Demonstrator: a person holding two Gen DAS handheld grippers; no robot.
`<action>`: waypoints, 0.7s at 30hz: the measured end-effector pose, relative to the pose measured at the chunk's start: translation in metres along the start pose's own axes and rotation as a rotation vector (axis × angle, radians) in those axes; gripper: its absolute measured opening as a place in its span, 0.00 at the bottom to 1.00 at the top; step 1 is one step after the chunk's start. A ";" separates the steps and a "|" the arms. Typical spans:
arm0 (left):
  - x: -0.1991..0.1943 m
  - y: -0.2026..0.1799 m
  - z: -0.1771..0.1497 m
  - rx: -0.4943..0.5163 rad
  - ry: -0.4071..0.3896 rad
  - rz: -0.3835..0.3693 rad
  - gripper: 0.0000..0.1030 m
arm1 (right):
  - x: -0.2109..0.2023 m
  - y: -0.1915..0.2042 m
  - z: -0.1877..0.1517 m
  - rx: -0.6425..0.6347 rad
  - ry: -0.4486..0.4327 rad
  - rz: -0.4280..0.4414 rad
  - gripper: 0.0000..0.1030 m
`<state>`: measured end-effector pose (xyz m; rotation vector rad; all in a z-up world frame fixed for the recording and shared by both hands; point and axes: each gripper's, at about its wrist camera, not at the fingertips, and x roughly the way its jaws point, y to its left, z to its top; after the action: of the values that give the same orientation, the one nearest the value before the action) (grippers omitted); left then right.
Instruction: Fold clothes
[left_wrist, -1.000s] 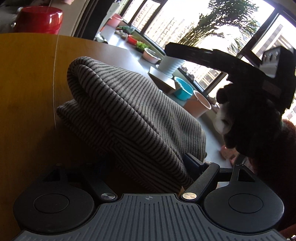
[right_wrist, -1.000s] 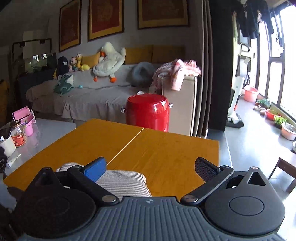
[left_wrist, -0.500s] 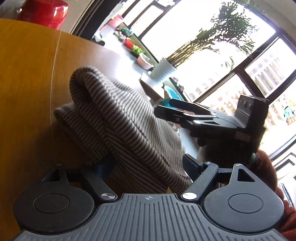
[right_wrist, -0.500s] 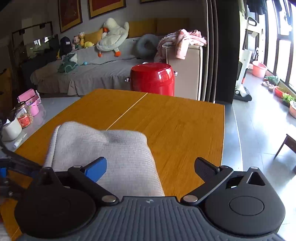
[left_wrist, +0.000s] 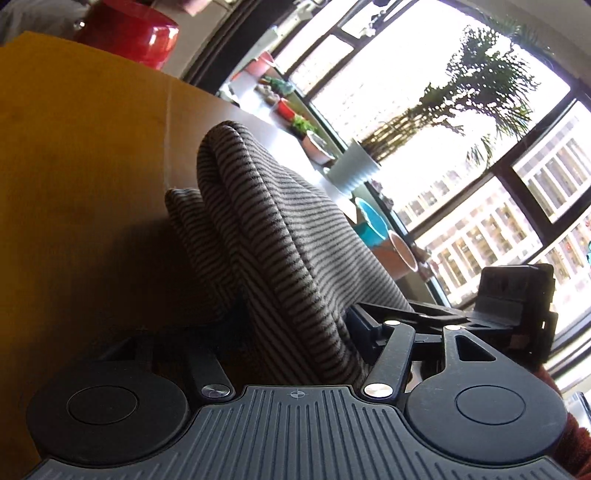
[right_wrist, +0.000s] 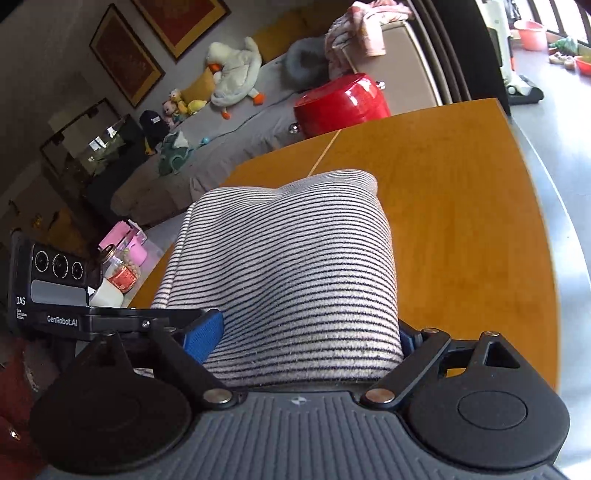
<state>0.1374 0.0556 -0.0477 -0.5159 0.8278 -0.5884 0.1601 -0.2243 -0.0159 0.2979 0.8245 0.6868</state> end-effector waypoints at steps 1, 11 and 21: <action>-0.009 0.008 0.003 -0.001 -0.019 0.020 0.63 | 0.014 0.007 0.007 -0.012 0.004 0.010 0.86; -0.071 0.082 0.091 0.055 -0.163 0.346 0.61 | 0.167 0.085 0.088 -0.154 0.006 0.076 0.83; -0.057 0.138 0.159 0.032 -0.236 0.371 0.62 | 0.233 0.084 0.138 -0.148 -0.063 0.021 0.83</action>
<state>0.2715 0.2237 -0.0135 -0.3810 0.6658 -0.1942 0.3392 -0.0048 -0.0173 0.1935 0.7070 0.7508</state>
